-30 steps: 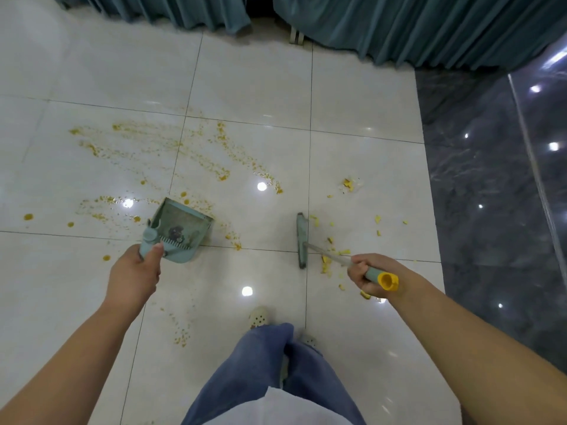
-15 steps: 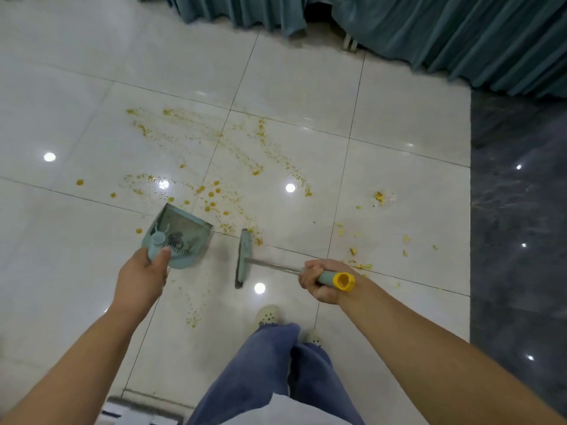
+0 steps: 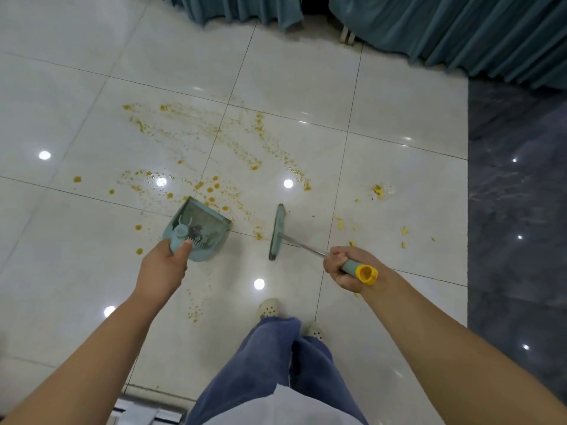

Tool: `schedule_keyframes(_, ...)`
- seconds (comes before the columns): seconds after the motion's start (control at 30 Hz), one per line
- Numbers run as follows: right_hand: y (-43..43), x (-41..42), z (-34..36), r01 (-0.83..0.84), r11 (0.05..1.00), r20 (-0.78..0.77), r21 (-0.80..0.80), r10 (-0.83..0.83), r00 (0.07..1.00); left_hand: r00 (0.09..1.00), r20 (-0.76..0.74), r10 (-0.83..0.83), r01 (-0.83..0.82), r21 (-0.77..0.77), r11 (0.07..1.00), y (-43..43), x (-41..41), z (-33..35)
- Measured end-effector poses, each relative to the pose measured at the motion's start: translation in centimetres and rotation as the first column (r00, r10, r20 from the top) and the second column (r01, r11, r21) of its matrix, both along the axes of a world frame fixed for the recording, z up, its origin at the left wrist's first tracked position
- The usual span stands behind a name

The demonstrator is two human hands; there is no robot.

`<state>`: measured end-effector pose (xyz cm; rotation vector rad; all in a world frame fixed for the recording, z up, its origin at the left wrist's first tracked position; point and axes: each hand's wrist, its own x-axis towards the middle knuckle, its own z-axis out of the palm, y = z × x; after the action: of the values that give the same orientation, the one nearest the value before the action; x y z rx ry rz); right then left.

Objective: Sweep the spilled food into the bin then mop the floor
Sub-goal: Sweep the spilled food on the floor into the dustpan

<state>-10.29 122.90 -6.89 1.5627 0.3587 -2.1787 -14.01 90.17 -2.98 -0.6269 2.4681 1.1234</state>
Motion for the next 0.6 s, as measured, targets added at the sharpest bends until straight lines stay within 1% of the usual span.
schedule_keyframes(0.2,0.2,-2.3,-0.1,-0.051,0.999,-0.019,0.000,0.051,0.998,0.993,0.030,-0.117,0.117,0.006,0.993,1.7,-1.1,-0.2)
schedule_keyframes(0.3,-0.7,-3.3,-1.3,-0.038,0.999,-0.040,0.019,0.039,0.998,0.986,0.054,-0.157,0.157,0.014,0.988,2.4,-1.5,-0.3)
schedule_keyframes(0.43,0.2,-2.9,-2.2,0.072,0.995,-0.038,0.073,-0.069,0.997,0.976,0.067,-0.209,0.207,0.040,0.978,3.8,-2.3,-0.5)
schedule_keyframes(0.53,2.9,-0.8,-1.9,0.181,0.974,-0.041,0.139,-0.176,0.983,0.965,0.081,-0.250,0.245,0.070,0.967,5.2,-2.8,-0.7)
schedule_keyframes(0.6,5.1,1.1,-1.9,0.259,0.954,-0.037,0.150,-0.257,0.966,0.954,0.096,-0.284,0.276,0.086,0.957,6.2,-3.0,-0.7)
